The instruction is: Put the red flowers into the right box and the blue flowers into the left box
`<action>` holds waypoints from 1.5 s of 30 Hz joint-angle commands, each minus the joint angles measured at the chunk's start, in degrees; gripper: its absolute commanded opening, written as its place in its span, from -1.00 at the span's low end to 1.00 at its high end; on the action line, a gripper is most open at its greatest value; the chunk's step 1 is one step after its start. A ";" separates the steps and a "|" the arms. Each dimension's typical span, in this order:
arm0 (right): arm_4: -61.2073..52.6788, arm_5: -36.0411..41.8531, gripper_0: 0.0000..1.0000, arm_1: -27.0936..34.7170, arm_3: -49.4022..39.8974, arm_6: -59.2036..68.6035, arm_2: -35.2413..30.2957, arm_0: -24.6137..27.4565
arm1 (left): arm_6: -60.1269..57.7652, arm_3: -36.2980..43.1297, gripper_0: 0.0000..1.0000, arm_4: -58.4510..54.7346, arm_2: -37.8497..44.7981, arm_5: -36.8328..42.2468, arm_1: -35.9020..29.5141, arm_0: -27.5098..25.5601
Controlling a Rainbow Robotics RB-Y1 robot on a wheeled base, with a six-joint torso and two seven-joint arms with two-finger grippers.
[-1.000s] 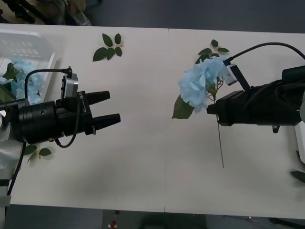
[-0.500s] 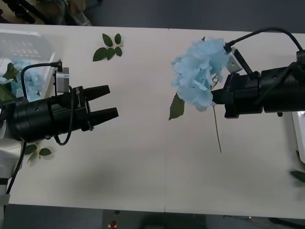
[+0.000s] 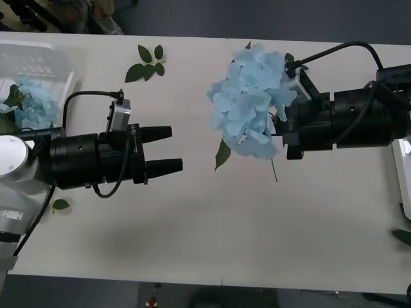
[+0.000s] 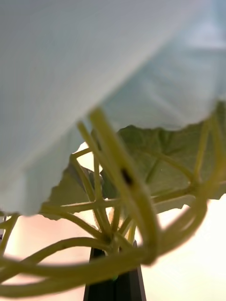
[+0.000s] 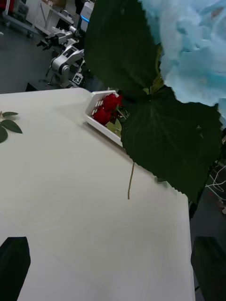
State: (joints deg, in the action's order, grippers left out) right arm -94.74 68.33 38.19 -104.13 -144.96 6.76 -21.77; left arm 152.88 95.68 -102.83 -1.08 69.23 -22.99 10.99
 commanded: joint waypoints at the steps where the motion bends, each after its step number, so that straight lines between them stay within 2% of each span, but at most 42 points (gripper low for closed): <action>1: -0.19 3.04 -1.00 -4.97 1.30 -5.86 -4.74 -1.44 | 2.12 -1.99 1.00 -1.32 -2.44 -2.08 -0.12 1.14; 6: -0.19 8.14 -1.00 -11.12 3.94 -10.04 -9.83 -1.44 | 2.12 -5.42 1.00 -1.76 -6.30 -4.99 0.93 1.22; 10: -0.89 9.98 -1.00 -13.76 5.26 -10.04 -11.94 -1.44 | 2.12 -8.23 1.00 -2.02 -8.24 -6.04 2.43 2.10; 22: -2.91 14.03 -1.00 -17.27 5.52 -10.04 -12.73 -2.05 | 2.12 -16.93 1.00 -2.11 -10.61 -6.66 8.40 8.17; 30: -2.65 14.73 -1.00 -19.73 5.52 -10.04 -12.56 -3.11 | 2.12 -17.02 1.00 -2.20 -11.75 -7.97 9.99 10.63; 41: -2.91 14.29 -1.00 -22.81 8.07 -10.04 -12.82 -4.60 | 2.12 -17.02 1.00 -3.16 -18.08 -14.48 10.51 14.32; 42: -2.91 14.11 -1.00 -22.90 8.07 -10.04 -12.82 -4.60 | 2.12 -17.02 0.88 -3.60 -18.61 -14.74 10.51 14.23; 43: -2.91 14.11 -1.00 -22.90 8.07 -10.04 -12.82 -4.51 | 2.12 -17.02 0.56 -3.87 -18.87 -14.83 10.51 14.23; 44: -2.91 14.03 -1.00 -22.90 8.16 -10.04 -12.73 -4.51 | 2.12 -17.02 -0.06 -4.22 -19.05 -14.83 10.51 14.23; 45: -3.00 14.03 -1.00 -22.90 8.51 -10.04 -12.82 -4.60 | 2.12 -17.02 -0.93 -4.74 -19.22 -14.92 10.51 14.23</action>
State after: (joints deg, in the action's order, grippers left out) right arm -97.08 82.60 15.63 -95.02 -153.75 -5.66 -25.24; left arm 152.88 77.67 -106.41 -20.29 54.55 -12.89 24.24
